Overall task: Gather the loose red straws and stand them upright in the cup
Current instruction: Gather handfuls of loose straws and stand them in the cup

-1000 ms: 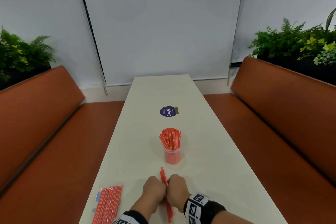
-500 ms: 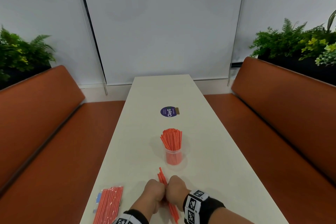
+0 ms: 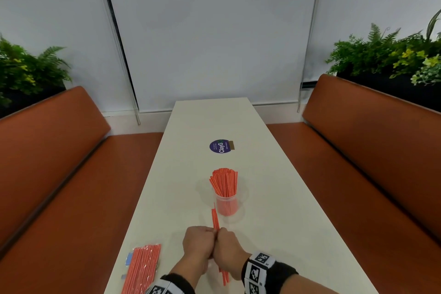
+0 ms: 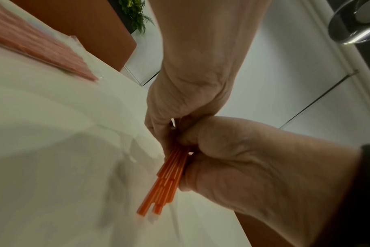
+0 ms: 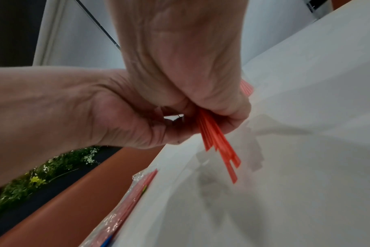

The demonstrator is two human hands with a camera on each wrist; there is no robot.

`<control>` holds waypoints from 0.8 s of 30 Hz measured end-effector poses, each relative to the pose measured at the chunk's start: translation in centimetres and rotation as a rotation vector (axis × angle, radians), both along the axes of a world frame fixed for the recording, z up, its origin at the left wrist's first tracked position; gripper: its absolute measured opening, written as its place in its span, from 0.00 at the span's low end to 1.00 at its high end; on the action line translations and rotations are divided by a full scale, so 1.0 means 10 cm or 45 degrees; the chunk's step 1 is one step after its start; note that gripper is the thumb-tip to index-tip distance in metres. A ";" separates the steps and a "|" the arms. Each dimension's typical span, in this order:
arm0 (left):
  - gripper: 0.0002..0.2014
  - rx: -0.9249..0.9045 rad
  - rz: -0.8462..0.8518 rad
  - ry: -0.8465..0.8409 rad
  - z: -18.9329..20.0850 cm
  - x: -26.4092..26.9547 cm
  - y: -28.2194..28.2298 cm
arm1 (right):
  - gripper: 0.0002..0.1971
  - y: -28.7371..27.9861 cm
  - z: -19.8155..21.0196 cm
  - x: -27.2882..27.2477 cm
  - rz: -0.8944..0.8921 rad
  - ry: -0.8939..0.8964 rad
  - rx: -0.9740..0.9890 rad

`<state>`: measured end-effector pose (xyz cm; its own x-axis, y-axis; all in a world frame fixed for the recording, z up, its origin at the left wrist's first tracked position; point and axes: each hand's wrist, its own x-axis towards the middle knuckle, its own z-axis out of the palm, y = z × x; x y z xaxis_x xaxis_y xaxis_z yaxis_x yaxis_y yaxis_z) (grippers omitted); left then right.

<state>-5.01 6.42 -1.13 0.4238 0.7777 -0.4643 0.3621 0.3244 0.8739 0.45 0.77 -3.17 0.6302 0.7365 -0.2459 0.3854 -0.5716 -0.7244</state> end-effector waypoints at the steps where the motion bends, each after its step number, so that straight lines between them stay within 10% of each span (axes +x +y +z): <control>1: 0.10 -0.015 0.014 -0.029 0.02 0.01 -0.01 | 0.12 0.00 -0.03 -0.01 -0.011 0.001 0.062; 10: 0.04 -0.063 0.138 -0.364 0.22 0.09 -0.12 | 0.08 0.00 0.09 0.17 -0.045 0.092 0.414; 24: 0.11 0.505 -0.451 0.345 -0.22 -0.03 -0.05 | 0.05 0.38 0.84 0.97 -0.098 -0.074 0.872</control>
